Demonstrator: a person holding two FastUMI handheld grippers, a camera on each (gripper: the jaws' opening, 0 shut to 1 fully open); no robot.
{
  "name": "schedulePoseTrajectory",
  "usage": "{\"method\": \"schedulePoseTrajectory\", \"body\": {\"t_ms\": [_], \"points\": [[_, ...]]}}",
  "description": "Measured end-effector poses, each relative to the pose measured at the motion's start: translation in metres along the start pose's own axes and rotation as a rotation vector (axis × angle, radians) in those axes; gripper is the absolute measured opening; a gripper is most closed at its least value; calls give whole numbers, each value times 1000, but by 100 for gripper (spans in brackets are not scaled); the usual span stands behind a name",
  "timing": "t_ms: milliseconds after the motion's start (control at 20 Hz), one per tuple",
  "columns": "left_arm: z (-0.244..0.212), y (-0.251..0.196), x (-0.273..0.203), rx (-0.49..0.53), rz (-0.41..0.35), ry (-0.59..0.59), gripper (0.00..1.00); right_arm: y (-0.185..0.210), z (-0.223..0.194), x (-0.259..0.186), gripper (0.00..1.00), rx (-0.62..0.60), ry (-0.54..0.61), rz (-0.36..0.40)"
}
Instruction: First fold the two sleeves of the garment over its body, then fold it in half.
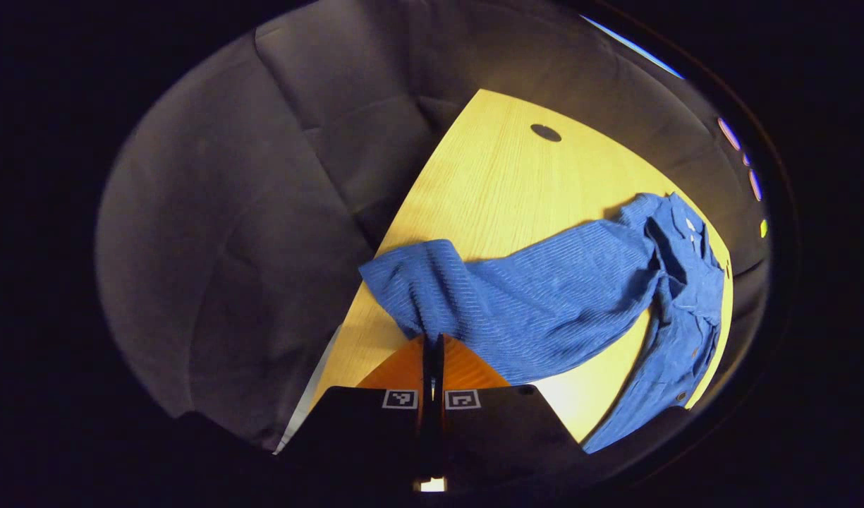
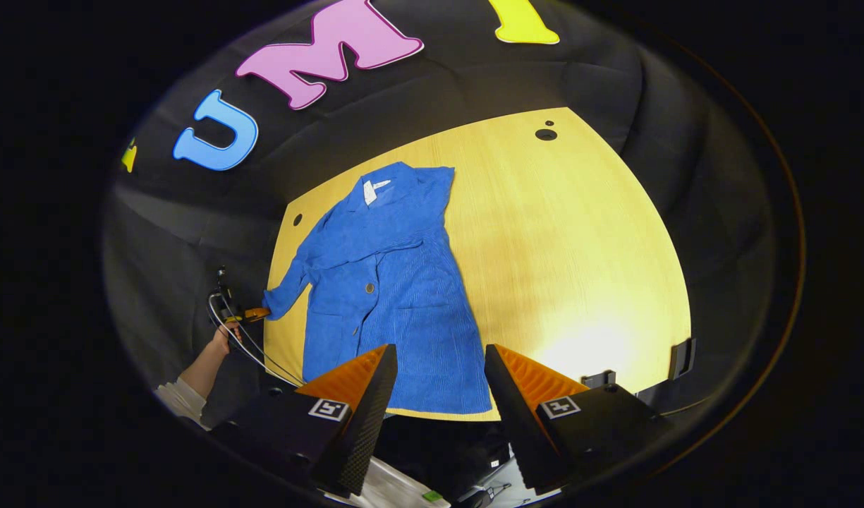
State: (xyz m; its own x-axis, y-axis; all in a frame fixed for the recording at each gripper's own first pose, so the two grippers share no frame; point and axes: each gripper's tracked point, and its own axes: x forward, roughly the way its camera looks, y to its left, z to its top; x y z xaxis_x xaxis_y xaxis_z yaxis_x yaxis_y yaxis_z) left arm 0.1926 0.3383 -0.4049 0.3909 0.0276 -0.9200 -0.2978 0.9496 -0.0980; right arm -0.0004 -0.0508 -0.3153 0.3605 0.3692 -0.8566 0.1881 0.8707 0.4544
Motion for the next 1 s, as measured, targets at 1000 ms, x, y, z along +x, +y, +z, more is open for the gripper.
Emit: {"method": "schedulePoseTrajectory", "body": {"t_ms": [1000], "points": [[90,-403,-169,526,-458,-328,0,-68,-2,-12,82,-2,-5,57]]}}
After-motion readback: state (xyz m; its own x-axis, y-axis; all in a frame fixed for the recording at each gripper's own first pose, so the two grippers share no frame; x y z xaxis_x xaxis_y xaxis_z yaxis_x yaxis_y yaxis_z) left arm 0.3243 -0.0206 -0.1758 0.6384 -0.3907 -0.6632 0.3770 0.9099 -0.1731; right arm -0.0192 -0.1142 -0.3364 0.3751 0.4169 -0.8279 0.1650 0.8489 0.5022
